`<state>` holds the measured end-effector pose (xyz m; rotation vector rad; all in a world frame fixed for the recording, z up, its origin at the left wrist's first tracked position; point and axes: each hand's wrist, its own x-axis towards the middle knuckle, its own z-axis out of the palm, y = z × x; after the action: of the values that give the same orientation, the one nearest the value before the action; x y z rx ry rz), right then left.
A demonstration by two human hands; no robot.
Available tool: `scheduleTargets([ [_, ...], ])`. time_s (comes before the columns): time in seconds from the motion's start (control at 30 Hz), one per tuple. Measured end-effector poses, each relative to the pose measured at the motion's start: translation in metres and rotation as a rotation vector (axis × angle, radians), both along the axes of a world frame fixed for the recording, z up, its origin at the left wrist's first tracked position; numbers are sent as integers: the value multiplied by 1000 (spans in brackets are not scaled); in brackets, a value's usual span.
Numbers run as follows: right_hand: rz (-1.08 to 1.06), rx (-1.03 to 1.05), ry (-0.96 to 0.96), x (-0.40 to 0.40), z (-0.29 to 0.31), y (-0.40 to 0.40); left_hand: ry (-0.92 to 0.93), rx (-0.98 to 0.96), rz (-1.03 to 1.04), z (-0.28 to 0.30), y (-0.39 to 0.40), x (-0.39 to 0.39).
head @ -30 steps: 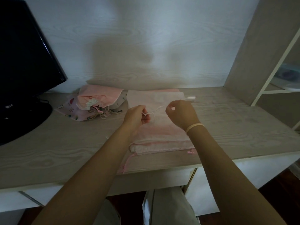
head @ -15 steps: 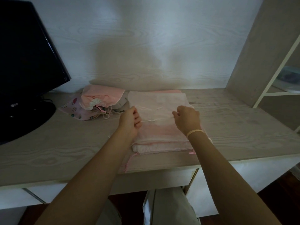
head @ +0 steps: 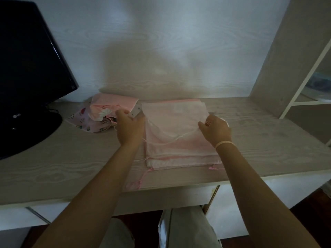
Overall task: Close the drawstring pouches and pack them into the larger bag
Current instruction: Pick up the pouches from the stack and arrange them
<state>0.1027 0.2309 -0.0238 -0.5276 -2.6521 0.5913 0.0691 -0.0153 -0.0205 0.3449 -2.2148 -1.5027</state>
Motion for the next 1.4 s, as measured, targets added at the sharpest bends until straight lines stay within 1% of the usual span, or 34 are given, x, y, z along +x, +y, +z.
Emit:
scheduleTargets([
  [0.07, 50, -180, 46, 0, 3, -4, 12, -297, 15, -2, 4, 0],
  [0.1, 77, -248, 61, 2, 5, -5, 36, -416, -13, -2, 7, 2],
  [0.17, 111, -379, 73, 5, 8, -3, 49, -543, -161, 4, 12, 9],
  [0.23, 111, -496, 17, 10, 13, 0, -19, -681, -333, 6, 21, 17],
  [0.33, 103, -510, -114, 13, 15, 8, -151, -943, -489, 5, 38, 24],
  [0.4, 80, -514, -129, 12, 15, 15, -211, -1025, -522, 1, 49, 26],
  [0.47, 62, -440, -134, 14, 17, 19, -224, -1046, -520, -6, 56, 26],
  [0.53, 33, -205, -134, 16, 21, 21, -223, -1066, -490, -11, 62, 26],
  [0.6, -10, 28, -77, 17, 25, 16, -207, -1094, -452, -13, 65, 27],
  [0.63, -9, 111, -34, 18, 27, 12, -191, -1112, -431, -13, 67, 27],
  [0.67, 38, 179, 9, 17, 28, 7, -170, -1134, -411, -14, 68, 28],
  [0.7, 128, 246, 34, 16, 28, -1, -148, -1156, -398, -13, 69, 29],
  [0.77, 334, 392, 0, 13, 21, -13, -98, -1202, -395, -13, 73, 32],
  [0.8, 388, 460, -44, 11, 16, -19, -84, -1208, -400, -13, 75, 33],
  [0.87, 389, 546, -100, 6, 7, -26, -78, -1205, -405, -14, 77, 34],
  [0.97, 354, 599, -77, 2, 0, -27, -80, -1181, -404, -14, 81, 35],
  [1.17, 381, 618, -72, 0, 2, -28, -150, -1051, -436, -18, 84, 31],
  [1.3, 398, 534, -14, -3, 2, -27, -138, -975, -424, -21, 85, 29],
  [1.4, 412, 471, 31, -2, 2, -28, -77, -920, -385, -21, 83, 30],
])
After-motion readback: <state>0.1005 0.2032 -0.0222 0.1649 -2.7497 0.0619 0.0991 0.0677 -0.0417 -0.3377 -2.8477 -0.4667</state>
